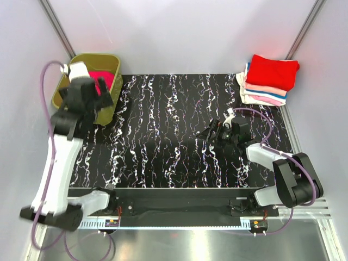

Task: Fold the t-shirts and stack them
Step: Grab the tshirt from the pile

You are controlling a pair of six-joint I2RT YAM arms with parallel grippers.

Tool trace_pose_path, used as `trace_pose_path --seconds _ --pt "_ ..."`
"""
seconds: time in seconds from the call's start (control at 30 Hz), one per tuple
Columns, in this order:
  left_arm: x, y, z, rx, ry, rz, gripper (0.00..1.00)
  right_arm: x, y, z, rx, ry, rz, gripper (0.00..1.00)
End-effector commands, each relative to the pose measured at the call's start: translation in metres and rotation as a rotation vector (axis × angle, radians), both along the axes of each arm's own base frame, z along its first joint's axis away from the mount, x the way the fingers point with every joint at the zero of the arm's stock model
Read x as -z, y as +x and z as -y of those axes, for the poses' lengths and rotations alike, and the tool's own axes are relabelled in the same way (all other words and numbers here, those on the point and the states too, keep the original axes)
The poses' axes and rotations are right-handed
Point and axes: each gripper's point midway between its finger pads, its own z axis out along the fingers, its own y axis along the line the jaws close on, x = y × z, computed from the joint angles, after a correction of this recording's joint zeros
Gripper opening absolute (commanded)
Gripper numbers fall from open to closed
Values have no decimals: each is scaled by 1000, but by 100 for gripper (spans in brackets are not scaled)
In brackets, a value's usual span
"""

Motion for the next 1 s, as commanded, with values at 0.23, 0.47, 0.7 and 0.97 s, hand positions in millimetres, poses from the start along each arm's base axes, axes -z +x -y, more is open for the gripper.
trace_pose_path --seconds 0.23,0.47,0.7,0.97 --pt "-20 152 -81 -134 -136 61 99 -16 11 -9 -42 21 66 100" --pt "70 255 -122 -112 -244 -66 96 -16 10 -10 -54 37 73 100" --pt "157 307 -145 -109 -410 -89 91 -18 11 -9 -66 87 78 100" --pt "240 322 -148 -155 -462 -189 83 -15 14 -6 -67 125 63 100"
